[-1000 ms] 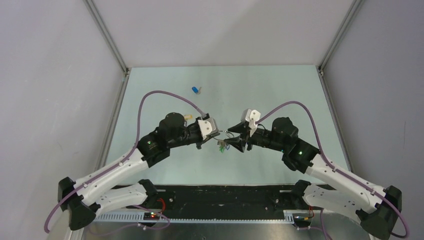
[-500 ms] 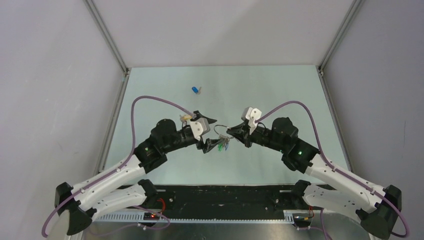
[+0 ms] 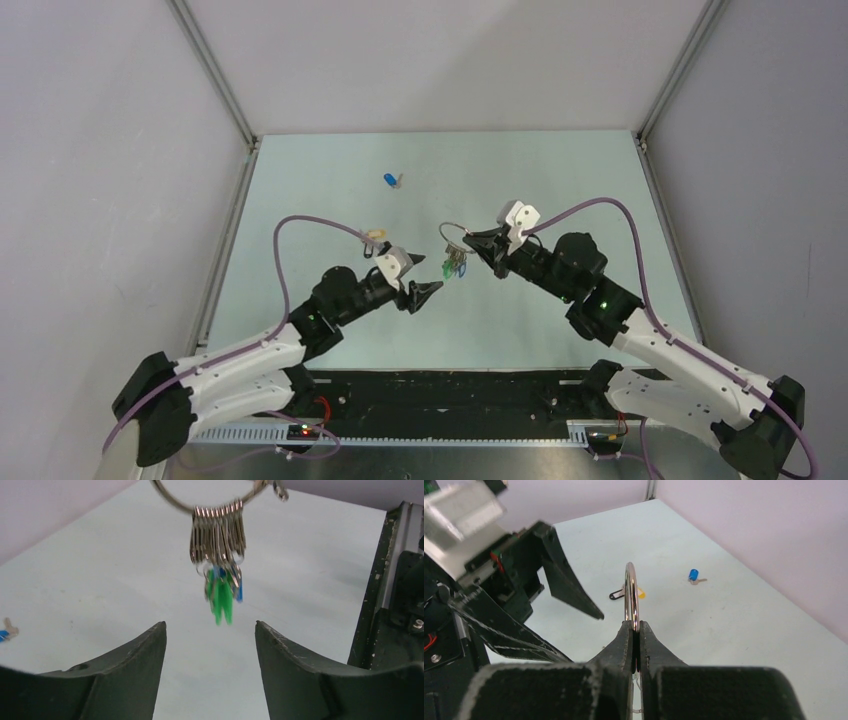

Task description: Remove the keys from the keyring

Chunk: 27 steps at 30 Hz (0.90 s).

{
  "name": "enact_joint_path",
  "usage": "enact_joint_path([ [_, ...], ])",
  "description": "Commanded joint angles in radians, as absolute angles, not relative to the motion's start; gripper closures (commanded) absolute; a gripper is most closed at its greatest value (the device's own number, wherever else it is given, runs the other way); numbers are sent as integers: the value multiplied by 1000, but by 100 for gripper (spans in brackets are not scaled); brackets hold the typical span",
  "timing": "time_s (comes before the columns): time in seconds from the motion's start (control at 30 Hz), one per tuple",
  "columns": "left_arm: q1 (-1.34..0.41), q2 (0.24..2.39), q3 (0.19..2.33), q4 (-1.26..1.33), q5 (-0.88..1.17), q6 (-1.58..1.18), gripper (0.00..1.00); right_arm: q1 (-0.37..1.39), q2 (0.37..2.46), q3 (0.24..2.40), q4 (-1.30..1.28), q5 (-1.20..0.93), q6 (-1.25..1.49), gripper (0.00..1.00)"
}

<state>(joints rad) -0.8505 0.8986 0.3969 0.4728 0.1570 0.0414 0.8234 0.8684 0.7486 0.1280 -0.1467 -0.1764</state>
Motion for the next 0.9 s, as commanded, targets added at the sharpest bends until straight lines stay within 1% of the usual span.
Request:
enact_joint_path([
  [0.0, -845, 961, 372, 664, 161, 52, 39, 807, 846, 790, 239, -150, -167, 100],
  [0.07, -845, 993, 372, 692, 179, 63, 45, 803, 845, 790, 237, -160, -163, 100],
  [0.2, -846, 1047, 384, 729, 197, 78, 49, 795, 839, 790, 230, -173, -160, 100],
  [0.87, -846, 1136, 449, 741, 148, 138, 52, 782, 825, 790, 224, -214, -151, 100],
])
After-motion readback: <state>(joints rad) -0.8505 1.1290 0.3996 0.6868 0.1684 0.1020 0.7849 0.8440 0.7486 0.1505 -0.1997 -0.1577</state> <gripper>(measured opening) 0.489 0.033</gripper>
